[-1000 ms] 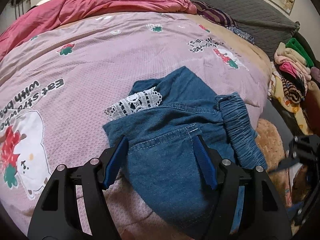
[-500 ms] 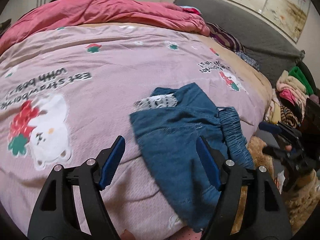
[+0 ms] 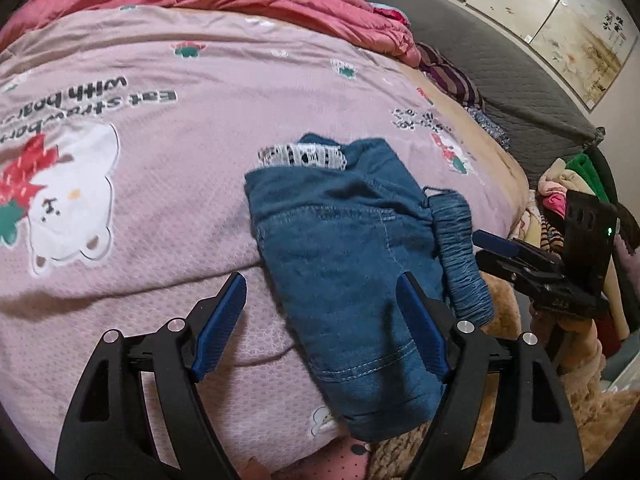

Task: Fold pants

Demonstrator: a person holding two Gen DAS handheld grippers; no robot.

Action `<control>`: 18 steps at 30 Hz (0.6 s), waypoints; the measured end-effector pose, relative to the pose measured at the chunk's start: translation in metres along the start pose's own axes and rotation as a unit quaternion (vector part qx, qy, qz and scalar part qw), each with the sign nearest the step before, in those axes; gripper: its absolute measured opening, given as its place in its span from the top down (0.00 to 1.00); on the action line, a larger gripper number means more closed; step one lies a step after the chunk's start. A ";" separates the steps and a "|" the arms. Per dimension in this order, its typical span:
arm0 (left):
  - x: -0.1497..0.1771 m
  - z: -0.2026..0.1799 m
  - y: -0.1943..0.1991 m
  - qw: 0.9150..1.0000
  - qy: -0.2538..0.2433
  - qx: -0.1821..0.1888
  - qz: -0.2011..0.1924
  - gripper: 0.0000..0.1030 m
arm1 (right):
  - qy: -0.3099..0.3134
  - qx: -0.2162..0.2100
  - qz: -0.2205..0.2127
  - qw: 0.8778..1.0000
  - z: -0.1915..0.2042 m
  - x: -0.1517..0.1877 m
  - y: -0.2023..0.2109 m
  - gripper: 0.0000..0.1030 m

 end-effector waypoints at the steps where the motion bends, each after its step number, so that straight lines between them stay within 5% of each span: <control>1: 0.002 0.000 -0.003 1.000 0.002 -0.001 0.003 0.32 | -0.004 -0.005 0.006 1.000 -0.001 0.000 -0.003 0.36; 18: 0.013 -0.006 -0.029 1.000 0.021 -0.003 0.017 0.32 | -0.015 -0.066 0.046 0.997 0.001 -0.008 -0.038 0.37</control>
Point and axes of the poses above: each gripper's, at about its wrist camera, not at the fingertips, and y roughly against the way its jaws point, z to its left, x to its underside, the point moved 4 cm from there along -y, roughly the way its jaws point, and after that the axes turned 11 degrees about x, right-handed, at the moved point
